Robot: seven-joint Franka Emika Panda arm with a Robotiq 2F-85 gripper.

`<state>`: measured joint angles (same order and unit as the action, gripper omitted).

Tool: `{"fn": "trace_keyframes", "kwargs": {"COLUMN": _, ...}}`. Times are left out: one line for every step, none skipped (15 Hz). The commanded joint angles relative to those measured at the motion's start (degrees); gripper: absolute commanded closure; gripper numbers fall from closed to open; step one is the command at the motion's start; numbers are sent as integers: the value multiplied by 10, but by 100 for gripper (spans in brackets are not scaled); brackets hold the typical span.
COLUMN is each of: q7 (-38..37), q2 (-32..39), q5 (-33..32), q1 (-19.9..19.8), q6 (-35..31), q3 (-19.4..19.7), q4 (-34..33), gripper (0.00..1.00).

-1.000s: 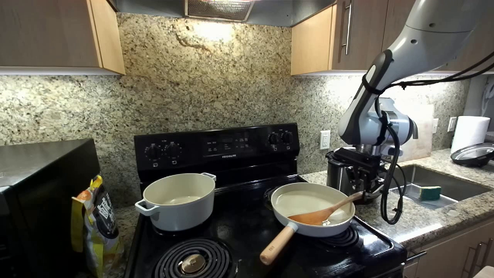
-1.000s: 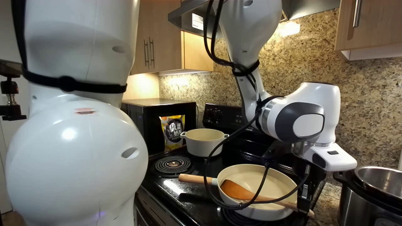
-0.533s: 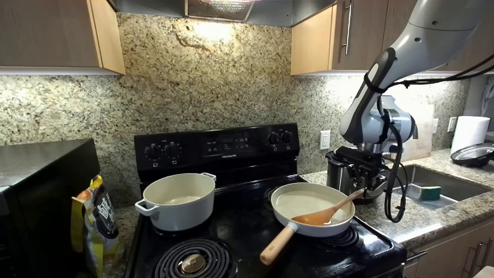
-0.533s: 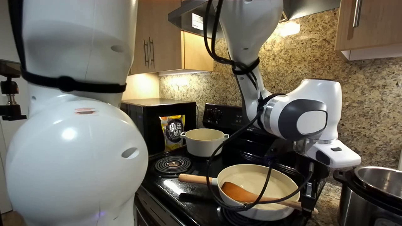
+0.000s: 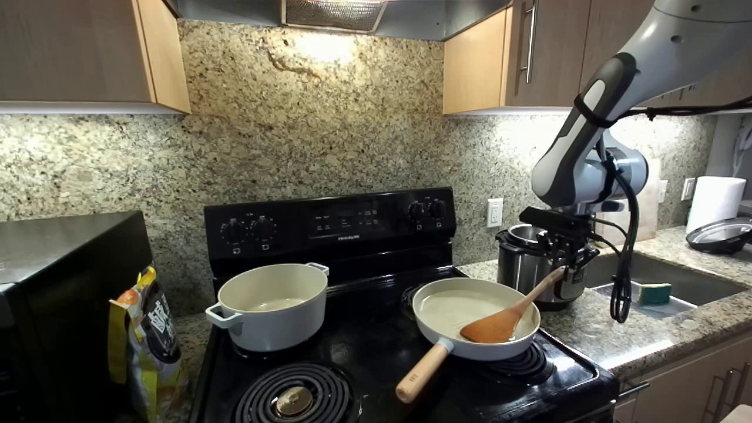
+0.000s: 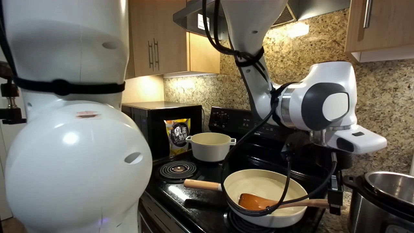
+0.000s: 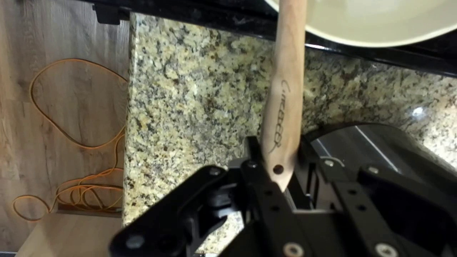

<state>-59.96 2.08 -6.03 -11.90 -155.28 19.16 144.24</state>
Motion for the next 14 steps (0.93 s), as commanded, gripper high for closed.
{"fn": "trace_keyframes", "kwargs": {"q7": -65, "q2": -35, "q5": -68, "q1": -16, "q6": 0, "q3": 0, "q4": 7, "gripper": 89}}
{"fn": "trace_keyframes", "kwargs": {"q7": -75, "q2": -40, "q5": -72, "q1": -21, "q6": 2, "q3": -1, "q4": 4, "gripper": 89}}
{"fn": "trace_keyframes", "kwargs": {"q7": -91, "q2": -44, "q5": -80, "q1": -25, "q6": -1, "q3": -3, "q4": 1, "gripper": 89}}
{"fn": "trace_keyframes", "kwargs": {"q7": -110, "q2": -48, "q5": -92, "q1": -31, "q6": -3, "q3": -4, "q4": -2, "gripper": 89}}
{"fn": "trace_keyframes", "kwargs": {"q7": -127, "q2": -51, "q5": -102, "q1": -35, "q6": -1, "q3": -6, "q4": -6, "gripper": 89}}
{"fn": "trace_keyframes", "kwargs": {"q7": -150, "q2": -54, "q5": -117, "q1": -41, "q6": -2, "q3": -7, "q4": -11, "gripper": 89}}
{"fn": "trace_keyframes", "kwargs": {"q7": -172, "q2": -56, "q5": -131, "q1": -45, "q6": 1, "q3": -9, "q4": -16, "gripper": 89}}
{"fn": "trace_keyframes", "kwargs": {"q7": -192, "q2": -58, "q5": -142, "q1": -49, "q6": 4, "q3": -12, "q4": -23, "gripper": 89}}
{"fn": "trace_keyframes", "kwargs": {"q7": -213, "q2": -60, "q5": -153, "q1": -52, "q6": 8, "q3": -14, "q4": -28, "gripper": 89}}
{"fn": "trace_keyframes", "kwargs": {"q7": -225, "q2": -62, "q5": -155, "q1": -53, "q6": 13, "q3": -18, "q4": -33, "gripper": 89}}
{"fn": "trace_keyframes", "kwargs": {"q7": -246, "q2": -62, "q5": -165, "q1": -54, "q6": 14, "q3": -22, "q4": -38, "gripper": 89}}
{"fn": "trace_keyframes", "kwargs": {"q7": -262, "q2": -62, "q5": -172, "q1": -54, "q6": 16, "q3": -27, "q4": -41, "gripper": 89}}
{"fn": "trace_keyframes", "kwargs": {"q7": -282, "q2": -62, "q5": -183, "q1": -54, "q6": 17, "q3": -32, "q4": -45, "gripper": 89}}
{"fn": "trace_keyframes", "kwargs": {"q7": -302, "q2": -60, "q5": -194, "q1": -53, "q6": 19, "q3": -36, "q4": -49, "gripper": 89}}
